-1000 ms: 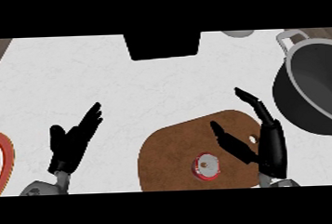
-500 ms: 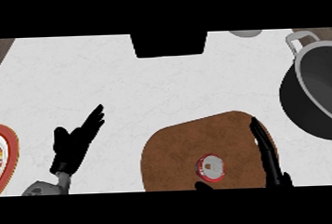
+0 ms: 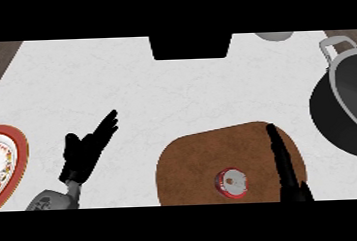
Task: Pick the can from the cutting board and place it in the pot
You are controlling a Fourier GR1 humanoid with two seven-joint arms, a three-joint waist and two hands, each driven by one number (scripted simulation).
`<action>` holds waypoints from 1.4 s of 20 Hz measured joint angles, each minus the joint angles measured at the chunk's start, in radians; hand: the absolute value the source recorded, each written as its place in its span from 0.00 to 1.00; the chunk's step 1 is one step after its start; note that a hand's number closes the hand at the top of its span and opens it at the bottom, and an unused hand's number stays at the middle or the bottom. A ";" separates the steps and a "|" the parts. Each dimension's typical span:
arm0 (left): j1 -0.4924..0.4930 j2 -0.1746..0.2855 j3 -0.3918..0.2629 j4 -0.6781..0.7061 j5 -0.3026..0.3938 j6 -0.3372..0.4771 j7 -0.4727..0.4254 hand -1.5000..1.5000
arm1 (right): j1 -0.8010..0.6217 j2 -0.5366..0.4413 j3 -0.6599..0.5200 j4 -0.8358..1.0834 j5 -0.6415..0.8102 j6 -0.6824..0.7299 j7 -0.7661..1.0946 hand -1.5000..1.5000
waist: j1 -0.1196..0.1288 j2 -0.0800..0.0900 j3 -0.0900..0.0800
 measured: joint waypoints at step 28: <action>0.040 -0.093 0.091 -0.028 -0.111 -0.066 0.026 0.50 | 0.188 -0.126 -0.143 0.212 -0.479 -0.001 -0.449 0.00 | -0.003 -0.002 0.003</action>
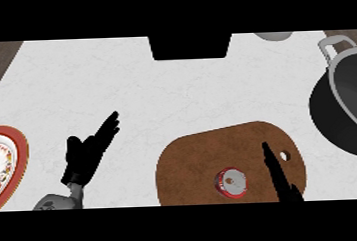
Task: Pick the can from the cutting board and place it in the pot
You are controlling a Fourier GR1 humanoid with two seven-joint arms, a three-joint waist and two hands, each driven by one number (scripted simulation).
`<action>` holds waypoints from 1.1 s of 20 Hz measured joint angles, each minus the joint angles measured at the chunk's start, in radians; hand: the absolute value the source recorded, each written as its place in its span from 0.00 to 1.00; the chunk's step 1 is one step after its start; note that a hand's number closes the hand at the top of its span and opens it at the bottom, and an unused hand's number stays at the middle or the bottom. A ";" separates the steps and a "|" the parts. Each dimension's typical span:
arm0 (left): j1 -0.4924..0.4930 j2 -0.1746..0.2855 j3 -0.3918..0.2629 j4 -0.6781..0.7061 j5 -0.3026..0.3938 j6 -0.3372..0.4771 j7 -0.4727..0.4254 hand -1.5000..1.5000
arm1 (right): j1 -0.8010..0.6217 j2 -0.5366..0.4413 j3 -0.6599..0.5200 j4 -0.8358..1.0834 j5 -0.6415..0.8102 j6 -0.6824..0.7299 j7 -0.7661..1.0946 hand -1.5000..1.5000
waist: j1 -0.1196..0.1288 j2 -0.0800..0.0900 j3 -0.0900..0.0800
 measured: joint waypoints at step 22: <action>-0.029 -0.043 0.077 0.043 -0.051 -0.073 0.009 0.50 | -0.101 0.110 -0.093 0.493 -0.262 -0.011 -0.552 1.00 | -0.003 -0.012 -0.014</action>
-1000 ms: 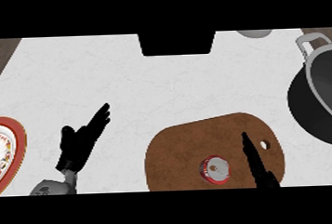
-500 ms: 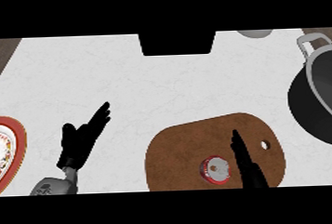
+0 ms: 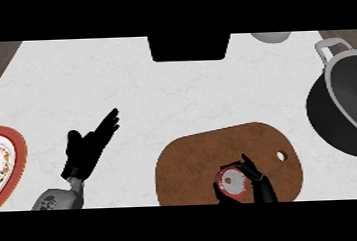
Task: Pick the can from the cutting board and place it in the pot
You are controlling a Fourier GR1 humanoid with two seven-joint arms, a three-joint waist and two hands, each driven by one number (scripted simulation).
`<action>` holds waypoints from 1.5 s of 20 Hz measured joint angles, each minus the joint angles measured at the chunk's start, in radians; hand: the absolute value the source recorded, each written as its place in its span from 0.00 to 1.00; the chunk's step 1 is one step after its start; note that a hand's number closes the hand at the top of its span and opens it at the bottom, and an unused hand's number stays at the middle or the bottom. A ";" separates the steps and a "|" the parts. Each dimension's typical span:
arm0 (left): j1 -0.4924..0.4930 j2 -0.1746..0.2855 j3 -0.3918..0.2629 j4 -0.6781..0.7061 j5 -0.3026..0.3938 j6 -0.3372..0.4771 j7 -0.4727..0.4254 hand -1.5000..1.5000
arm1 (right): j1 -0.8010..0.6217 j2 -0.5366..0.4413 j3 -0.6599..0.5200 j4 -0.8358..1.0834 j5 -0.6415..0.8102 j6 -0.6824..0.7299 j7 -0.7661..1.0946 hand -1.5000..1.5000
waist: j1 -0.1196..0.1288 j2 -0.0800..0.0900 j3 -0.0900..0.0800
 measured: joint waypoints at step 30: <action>-0.004 -0.011 0.037 -0.014 -0.019 -0.023 0.015 0.50 | 0.228 -0.551 -0.863 0.390 -0.509 0.291 -0.616 1.00 | -0.004 0.012 0.013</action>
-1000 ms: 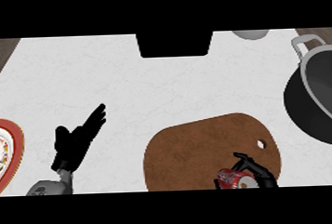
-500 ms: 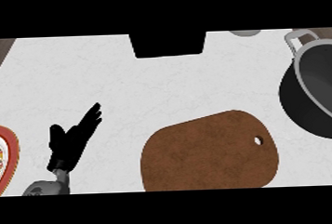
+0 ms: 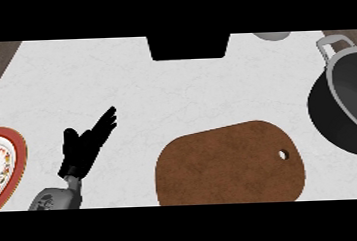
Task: Pick the can from the cutting board and place it in the pot
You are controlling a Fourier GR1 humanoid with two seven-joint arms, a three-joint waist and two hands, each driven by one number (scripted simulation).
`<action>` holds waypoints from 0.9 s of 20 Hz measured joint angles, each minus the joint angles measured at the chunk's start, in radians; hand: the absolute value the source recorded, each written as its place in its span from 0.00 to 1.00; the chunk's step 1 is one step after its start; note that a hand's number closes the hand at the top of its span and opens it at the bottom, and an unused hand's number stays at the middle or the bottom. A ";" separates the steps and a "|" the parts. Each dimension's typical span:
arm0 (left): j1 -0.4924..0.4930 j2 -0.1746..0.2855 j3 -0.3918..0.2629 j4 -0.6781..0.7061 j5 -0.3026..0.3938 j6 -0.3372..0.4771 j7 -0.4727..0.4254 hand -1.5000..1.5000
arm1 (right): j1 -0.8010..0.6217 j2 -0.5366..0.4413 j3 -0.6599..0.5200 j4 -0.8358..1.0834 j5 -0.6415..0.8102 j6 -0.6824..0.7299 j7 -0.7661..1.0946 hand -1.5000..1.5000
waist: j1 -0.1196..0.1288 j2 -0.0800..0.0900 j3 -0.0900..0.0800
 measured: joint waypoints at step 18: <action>0.021 -0.028 -0.005 -0.013 -0.031 -0.011 -0.002 0.50 | -0.067 -0.258 0.002 -0.473 0.239 -0.203 0.678 1.00 | 0.021 0.004 -0.002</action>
